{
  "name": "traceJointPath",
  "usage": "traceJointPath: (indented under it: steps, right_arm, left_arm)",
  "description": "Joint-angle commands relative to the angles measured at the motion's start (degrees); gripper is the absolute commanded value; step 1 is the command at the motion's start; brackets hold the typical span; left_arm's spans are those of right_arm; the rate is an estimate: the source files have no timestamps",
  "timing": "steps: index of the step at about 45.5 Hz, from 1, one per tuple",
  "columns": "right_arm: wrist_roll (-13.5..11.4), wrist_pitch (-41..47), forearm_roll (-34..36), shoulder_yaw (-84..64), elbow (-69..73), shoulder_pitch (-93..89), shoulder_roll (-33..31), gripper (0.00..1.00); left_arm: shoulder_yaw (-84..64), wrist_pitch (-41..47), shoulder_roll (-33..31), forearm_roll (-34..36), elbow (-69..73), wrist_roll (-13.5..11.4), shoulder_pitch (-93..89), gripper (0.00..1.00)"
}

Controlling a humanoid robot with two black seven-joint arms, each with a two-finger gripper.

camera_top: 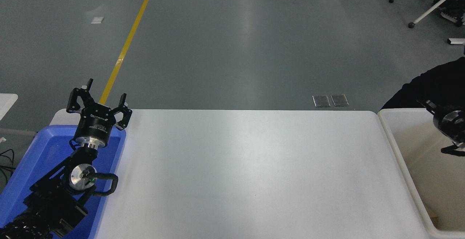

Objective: Pick up paper ball place in dustbin

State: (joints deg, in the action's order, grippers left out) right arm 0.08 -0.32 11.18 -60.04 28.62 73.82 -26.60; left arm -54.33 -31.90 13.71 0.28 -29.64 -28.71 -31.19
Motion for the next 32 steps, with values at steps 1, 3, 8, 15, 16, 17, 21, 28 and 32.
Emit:
traceJointPath:
  steps: [1, 3, 8, 15, 16, 17, 21, 28, 32]
  right_arm:
    - [-0.1, 10.1, -0.2, -6.3, 17.2, 21.9, 1.1, 1.0]
    - [-0.1, 13.7, -0.2, -6.5, 19.5, 24.9, 2.2, 1.0]
    - [-0.1, 22.1, -0.2, -6.8, 23.1, 30.3, 4.9, 1.0]
    - [-0.1, 29.0, -0.3, -6.8, 27.5, 35.3, 7.7, 1.0]
    - [-0.1, 29.6, -0.3, -6.8, 28.2, 36.0, 8.0, 1.0]
    - [-0.1, 30.3, -0.4, -6.8, 29.1, 36.7, 8.3, 1.0]
    - [-0.1, 33.4, -1.7, -6.8, 33.1, 39.6, 9.2, 1.0]
    - [-0.1, 36.7, -3.8, -8.8, 39.0, 44.1, 11.0, 1.0]
    - [-0.1, 37.8, -4.7, -10.0, 41.5, 46.9, 11.8, 1.0]
  left_arm:
    - [0.0, 0.0, 0.0, 0.0, 0.0, 0.1, 0.0, 0.98]
    - [0.0, 0.0, 0.0, 0.0, 0.0, 0.1, 0.0, 0.98]
    - [0.0, 0.0, 0.0, 0.0, 0.0, 0.1, 0.0, 0.98]
    - [0.0, 0.0, 0.0, 0.0, 0.0, 0.1, 0.0, 0.98]
    - [0.0, 0.0, 0.0, 0.0, 0.0, 0.1, 0.0, 0.98]
    - [0.0, 0.0, 0.0, 0.0, 0.0, 0.1, 0.0, 0.98]
    - [0.0, 0.0, 0.0, 0.0, 0.0, 0.1, 0.0, 0.98]
    - [-0.1, 0.0, 0.0, 0.0, 0.0, 0.1, 0.0, 0.98]
    - [-0.1, 0.0, 0.0, 0.0, 0.0, 0.1, 0.0, 0.98]
